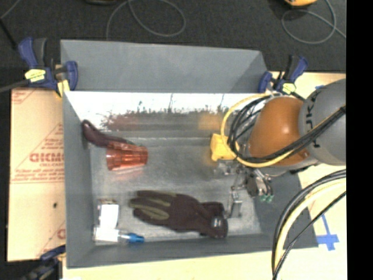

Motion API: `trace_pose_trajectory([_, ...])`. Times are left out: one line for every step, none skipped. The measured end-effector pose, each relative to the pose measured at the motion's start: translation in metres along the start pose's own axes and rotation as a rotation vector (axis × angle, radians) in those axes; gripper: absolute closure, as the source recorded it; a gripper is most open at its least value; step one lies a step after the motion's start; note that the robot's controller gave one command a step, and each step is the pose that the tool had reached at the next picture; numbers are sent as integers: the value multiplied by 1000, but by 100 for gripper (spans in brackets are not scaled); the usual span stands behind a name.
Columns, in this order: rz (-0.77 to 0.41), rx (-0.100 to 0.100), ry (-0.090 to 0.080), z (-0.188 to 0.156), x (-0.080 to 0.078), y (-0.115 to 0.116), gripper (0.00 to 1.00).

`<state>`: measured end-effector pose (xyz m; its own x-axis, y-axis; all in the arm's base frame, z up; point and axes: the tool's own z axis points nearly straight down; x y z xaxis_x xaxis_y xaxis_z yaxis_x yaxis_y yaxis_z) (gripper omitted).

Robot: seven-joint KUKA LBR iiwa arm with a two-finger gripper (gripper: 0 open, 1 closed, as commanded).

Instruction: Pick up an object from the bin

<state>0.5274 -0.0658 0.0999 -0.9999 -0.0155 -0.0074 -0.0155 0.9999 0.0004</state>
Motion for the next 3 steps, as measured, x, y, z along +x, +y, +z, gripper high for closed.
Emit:
trace_pose_trajectory([52,6,-1,29,-3,26,100])
trace_pose_trajectory([51,6,-1,29,-3,26,100])
trace_pose_trajectory([19,6,-4,-73,-39,38,100])
